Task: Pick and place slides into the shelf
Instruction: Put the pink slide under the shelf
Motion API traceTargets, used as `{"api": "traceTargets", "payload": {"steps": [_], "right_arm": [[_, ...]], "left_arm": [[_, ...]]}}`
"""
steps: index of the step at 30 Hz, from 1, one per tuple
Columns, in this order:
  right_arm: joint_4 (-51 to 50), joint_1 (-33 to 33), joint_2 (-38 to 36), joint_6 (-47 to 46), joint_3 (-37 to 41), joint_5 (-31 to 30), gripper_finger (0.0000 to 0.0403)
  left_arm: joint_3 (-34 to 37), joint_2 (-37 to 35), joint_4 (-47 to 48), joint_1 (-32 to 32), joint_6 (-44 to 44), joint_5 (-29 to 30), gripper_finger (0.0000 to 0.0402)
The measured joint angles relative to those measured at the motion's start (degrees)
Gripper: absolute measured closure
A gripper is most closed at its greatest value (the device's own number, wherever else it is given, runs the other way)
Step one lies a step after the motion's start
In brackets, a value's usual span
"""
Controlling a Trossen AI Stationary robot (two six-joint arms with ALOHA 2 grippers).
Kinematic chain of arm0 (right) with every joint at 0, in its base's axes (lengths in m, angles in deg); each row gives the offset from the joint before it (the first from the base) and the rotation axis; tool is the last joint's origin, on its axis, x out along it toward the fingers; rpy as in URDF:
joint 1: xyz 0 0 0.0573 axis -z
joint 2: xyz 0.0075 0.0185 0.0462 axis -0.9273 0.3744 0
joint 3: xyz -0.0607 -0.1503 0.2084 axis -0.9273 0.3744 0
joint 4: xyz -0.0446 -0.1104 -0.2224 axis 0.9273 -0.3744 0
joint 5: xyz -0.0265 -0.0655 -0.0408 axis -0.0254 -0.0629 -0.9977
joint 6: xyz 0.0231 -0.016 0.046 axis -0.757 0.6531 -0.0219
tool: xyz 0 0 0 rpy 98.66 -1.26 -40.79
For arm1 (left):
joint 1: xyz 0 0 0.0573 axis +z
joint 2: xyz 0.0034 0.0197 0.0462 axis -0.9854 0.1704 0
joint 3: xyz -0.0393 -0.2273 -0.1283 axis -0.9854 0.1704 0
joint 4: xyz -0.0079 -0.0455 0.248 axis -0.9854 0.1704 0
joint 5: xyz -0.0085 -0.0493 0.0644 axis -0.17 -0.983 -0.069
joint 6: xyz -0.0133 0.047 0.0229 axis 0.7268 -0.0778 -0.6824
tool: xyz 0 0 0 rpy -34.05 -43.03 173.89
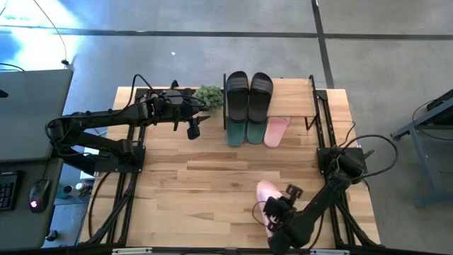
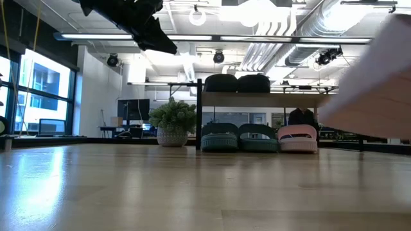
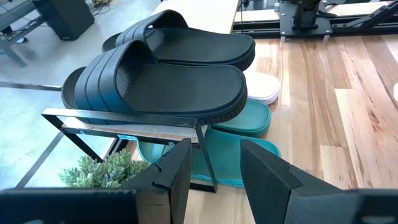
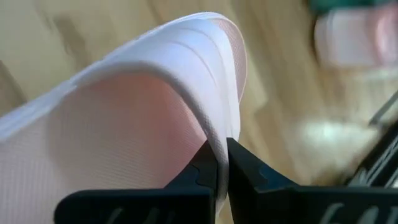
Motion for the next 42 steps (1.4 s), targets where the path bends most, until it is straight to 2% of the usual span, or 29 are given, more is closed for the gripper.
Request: {"api": "traceTargets", "payload": {"steps": [6,11,15,21,29,33,35,39,42], "right_arm": [[0.0,3.6,-0.1,9.9,-2.5,-10.1,0.0402],[0.0,7.4,-4.0,15.6,-1.9,-15.8,0.0402],[0.0,10.4,-10.0,18.7,-0.1,-19.8,0.0403],[-0.2,14.4,-22.1,22.4,0.9,-29.0,0.0403],[-0.2,16.1,-35.8,23.1,0.9,-38.1,0.0403],[-0.1,16.1,-37.9,23.0,1.1,-38.8,0.0403],[0.2,16.1,-38.2,22.9,3.6,-38.0,0.0403],[0.0,15.7,-40.3,16.4,16.9,-31.9,0.0403],[-0.1,14.1,-44.4,8.3,26.7,-30.4,0.0403]], "left_arm": [[0.0,0.0,0.0,0.0,0.0,0.0,0.0279],[0.0,0.0,0.0,0.0,0.0,0.0,0.0279],[0.0,0.0,0.0,0.0,0.0,0.0,0.0279],[0.0,0.0,0.0,0.0,0.0,0.0,0.0279],[0.0,0.0,0.0,0.0,0.0,0.0,0.0279],[0.0,0.0,0.0,0.0,0.0,0.0,0.0279],[0.0,0.0,0.0,0.0,0.0,0.0,0.0279],[0.0,0.0,0.0,0.0,0.0,0.0,0.0279],[0.0,0.0,0.0,0.0,0.0,0.0,0.0279]]}}
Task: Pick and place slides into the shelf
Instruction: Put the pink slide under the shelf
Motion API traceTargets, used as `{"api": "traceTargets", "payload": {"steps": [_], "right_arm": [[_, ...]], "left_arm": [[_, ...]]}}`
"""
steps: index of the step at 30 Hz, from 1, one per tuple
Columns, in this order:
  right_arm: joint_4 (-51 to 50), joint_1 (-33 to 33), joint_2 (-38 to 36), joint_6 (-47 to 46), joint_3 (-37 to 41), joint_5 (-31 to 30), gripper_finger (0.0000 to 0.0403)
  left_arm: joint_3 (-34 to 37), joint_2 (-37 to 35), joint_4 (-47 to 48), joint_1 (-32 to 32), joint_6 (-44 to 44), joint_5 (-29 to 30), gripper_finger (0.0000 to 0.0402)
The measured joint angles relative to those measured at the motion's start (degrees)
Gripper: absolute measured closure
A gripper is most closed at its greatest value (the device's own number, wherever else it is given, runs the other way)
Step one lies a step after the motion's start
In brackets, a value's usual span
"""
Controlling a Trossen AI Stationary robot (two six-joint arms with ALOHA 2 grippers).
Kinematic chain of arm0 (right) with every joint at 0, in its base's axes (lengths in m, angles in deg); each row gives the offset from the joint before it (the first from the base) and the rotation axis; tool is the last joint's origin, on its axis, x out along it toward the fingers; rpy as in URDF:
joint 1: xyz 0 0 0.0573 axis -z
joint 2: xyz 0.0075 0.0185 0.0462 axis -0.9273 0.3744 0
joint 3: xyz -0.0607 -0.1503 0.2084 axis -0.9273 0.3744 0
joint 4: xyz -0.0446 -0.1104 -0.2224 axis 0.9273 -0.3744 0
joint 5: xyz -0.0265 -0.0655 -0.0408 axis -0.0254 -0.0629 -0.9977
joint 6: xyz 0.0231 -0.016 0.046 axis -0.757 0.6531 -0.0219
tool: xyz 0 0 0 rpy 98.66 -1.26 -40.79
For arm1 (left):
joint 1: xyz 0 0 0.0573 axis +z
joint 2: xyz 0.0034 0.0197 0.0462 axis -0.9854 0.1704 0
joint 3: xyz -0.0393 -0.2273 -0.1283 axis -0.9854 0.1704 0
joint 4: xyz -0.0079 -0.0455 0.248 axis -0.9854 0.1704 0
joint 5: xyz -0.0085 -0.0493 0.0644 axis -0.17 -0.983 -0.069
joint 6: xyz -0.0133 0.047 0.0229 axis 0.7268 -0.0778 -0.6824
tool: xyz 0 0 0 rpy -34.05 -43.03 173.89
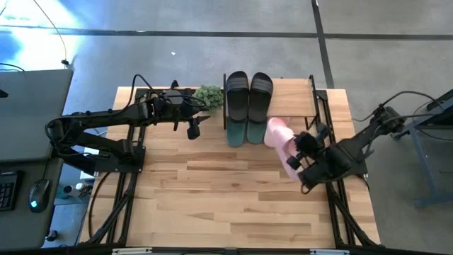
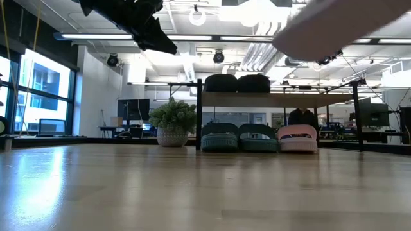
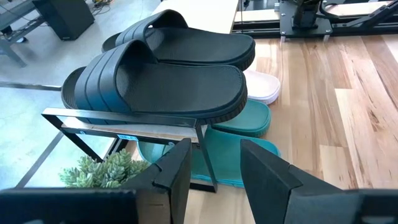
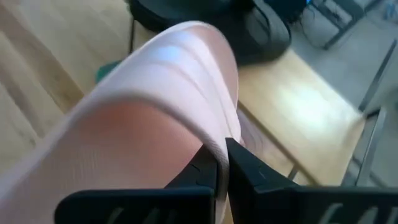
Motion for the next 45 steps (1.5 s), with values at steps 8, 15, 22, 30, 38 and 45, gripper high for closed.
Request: {"api": "traceTargets", "payload": {"steps": [8,15,22,30,38,45], "right_arm": [[0.1,0.2,-4.6,-8.5,16.1,8.6,0.0403],[1.5,1.7,1.4,-12.6,24.9,13.7,0.0403],[2.7,6.3,5.9,-11.9,25.9,17.0,0.0403],[7.8,13.5,8.4,-4.7,25.8,16.2,0.0403],[12.5,17.2,8.4,-0.7,28.6,17.0,0.0403],[17.4,20.6,8.4,0.2,34.9,17.0,0.0403]], "left_arm": [[0.0,0.0,0.0,0.0,0.0,0.0,0.0279],[0.0,0.0,0.0,0.0,0.0,0.0,0.0279],[0.0,0.0,0.0,0.0,0.0,0.0,0.0279],[0.0,0.0,0.0,0.0,0.0,0.0,0.0279],[0.0,0.0,0.0,0.0,0.0,0.0,0.0279],[0.0,0.0,0.0,0.0,0.0,0.0,0.0279]]}}
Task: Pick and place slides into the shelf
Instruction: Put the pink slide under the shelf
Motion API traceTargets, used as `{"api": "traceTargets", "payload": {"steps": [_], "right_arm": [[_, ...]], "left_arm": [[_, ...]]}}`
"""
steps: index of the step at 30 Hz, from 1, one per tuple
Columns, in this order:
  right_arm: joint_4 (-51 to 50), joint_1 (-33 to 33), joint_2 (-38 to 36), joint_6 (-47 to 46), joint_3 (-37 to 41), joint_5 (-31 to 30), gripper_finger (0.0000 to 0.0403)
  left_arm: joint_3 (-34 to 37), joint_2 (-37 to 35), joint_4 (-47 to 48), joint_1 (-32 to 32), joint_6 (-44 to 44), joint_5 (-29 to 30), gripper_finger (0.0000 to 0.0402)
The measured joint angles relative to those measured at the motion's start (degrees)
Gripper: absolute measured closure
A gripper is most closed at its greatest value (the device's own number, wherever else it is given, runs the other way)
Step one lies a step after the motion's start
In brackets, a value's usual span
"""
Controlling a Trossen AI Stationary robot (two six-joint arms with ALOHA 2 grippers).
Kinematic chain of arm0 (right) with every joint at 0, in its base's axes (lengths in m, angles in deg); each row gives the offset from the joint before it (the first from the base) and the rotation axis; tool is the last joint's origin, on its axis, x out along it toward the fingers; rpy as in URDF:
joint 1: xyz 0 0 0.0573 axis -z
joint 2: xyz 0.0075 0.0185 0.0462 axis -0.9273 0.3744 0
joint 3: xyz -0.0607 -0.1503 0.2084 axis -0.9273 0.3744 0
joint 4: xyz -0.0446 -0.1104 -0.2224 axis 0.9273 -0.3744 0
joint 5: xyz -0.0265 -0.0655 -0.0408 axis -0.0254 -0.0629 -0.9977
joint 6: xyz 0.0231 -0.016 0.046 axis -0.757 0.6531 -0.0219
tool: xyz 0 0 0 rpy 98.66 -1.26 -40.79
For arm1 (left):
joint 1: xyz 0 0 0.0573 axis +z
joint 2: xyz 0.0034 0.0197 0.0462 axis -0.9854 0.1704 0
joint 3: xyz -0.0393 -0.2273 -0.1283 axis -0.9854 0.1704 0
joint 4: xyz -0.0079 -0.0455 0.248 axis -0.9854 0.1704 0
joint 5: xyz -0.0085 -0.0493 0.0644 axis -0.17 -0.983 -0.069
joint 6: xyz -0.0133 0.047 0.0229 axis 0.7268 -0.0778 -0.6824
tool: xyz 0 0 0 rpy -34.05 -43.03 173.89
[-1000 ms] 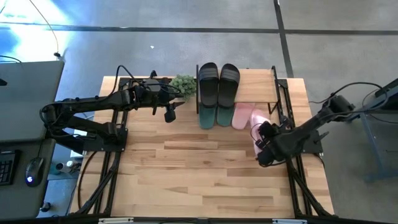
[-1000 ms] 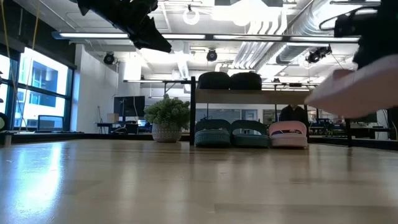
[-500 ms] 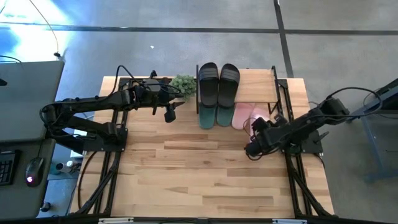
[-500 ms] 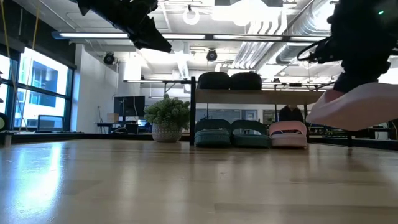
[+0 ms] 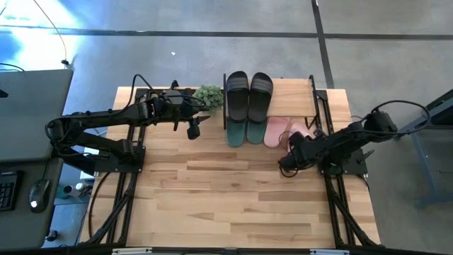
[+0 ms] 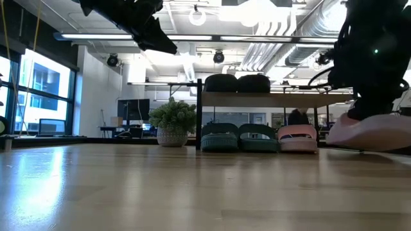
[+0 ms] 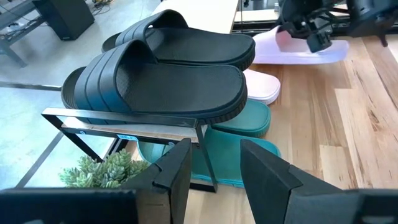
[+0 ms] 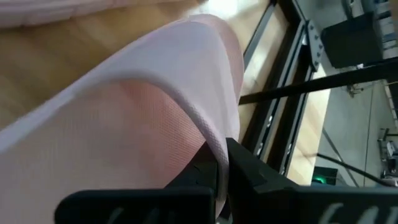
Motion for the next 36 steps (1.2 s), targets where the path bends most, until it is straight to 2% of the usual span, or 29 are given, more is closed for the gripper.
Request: {"api": "traceTargets", "payload": {"steps": [7,17,22,29,36], "right_arm": [[1.8,5.3,0.0,3.1,0.5,-2.1,0.0403],[10.7,14.3,0.0,13.6,0.5,-5.5,0.0403],[11.8,18.5,0.0,17.2,0.5,-5.8,0.0403],[13.7,21.3,0.0,18.5,0.5,-9.6,0.0403],[15.9,25.0,0.0,24.2,0.5,-11.6,0.0403]], "left_arm": [[0.0,0.0,0.0,0.0,0.0,0.0,0.0279],[0.0,0.0,0.0,0.0,0.0,0.0,0.0279],[0.0,0.0,0.0,0.0,0.0,0.0,0.0279],[0.0,0.0,0.0,0.0,0.0,0.0,0.0279],[0.0,0.0,0.0,0.0,0.0,0.0,0.0279]]}}
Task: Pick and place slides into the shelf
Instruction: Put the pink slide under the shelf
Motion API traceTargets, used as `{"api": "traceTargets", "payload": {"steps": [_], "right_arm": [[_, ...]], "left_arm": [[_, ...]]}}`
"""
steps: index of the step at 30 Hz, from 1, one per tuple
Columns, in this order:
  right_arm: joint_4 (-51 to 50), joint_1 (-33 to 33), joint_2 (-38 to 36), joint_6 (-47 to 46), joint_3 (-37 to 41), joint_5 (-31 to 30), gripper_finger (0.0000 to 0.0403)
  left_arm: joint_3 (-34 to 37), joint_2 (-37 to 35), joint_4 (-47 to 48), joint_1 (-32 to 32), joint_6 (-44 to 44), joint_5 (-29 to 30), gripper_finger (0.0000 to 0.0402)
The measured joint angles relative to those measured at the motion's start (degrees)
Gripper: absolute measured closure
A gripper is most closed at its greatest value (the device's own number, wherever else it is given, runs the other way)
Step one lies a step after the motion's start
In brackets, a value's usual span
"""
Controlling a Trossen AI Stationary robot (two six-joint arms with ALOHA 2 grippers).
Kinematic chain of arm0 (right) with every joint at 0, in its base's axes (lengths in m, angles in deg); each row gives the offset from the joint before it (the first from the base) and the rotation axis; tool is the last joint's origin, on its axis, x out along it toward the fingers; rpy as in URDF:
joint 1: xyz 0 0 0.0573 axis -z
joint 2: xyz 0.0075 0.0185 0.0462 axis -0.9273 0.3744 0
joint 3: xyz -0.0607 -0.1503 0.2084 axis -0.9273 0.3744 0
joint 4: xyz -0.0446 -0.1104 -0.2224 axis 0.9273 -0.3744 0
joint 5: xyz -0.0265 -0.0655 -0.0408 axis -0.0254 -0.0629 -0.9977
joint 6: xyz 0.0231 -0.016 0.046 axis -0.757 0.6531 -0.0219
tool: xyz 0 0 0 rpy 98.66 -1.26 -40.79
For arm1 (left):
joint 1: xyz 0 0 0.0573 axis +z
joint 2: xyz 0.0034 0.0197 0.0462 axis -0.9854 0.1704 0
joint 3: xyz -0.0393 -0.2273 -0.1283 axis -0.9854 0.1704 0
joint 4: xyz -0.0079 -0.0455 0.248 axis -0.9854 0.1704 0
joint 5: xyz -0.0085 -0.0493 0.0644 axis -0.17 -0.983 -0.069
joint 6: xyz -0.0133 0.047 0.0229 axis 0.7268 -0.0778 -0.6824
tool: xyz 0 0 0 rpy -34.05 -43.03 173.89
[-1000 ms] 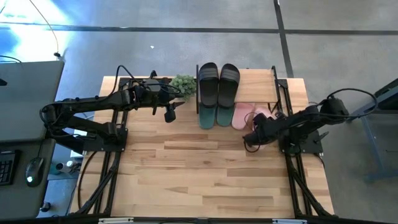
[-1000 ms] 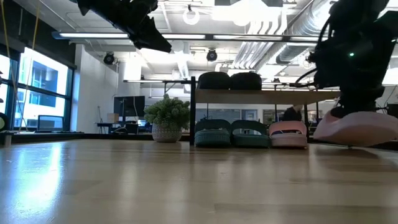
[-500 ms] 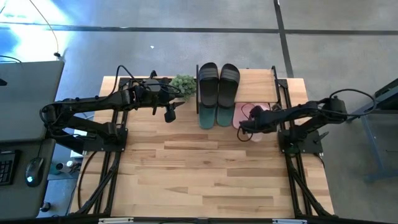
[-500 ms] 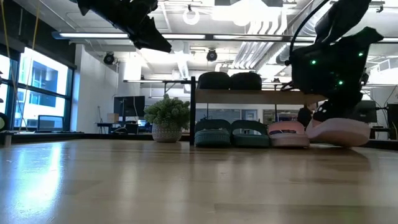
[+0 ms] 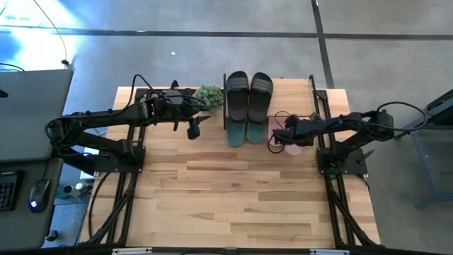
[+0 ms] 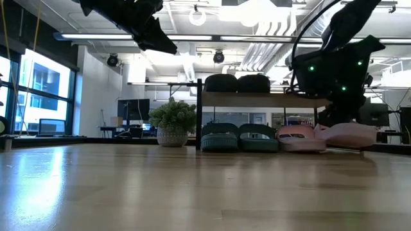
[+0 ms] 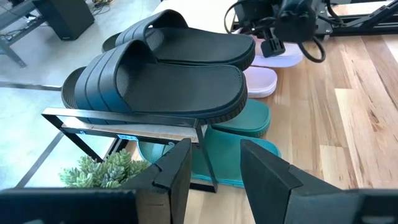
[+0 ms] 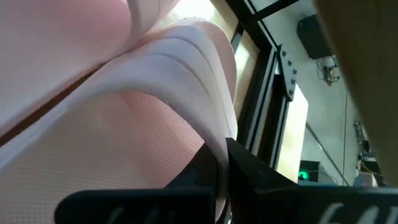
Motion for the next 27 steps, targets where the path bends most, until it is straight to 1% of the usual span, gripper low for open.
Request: {"api": "traceTargets", "payload": {"steps": [7,16,20,27], "right_arm": [[1.5,2.9,0.0,4.4,0.0,-0.5,0.0403],[3.6,3.2,0.0,6.0,0.0,0.9,0.0398],[3.9,3.2,-0.1,5.8,0.0,2.0,0.0378],[3.7,3.2,-0.1,5.4,0.0,2.5,0.0326]], "left_arm": [[0.0,0.0,0.0,0.0,0.0,0.0,0.0279],[0.0,0.0,0.0,0.0,0.0,0.0,0.0279],[0.0,0.0,0.0,0.0,0.0,0.0,0.0279],[0.0,0.0,0.0,0.0,0.0,0.0,0.0279]]}}
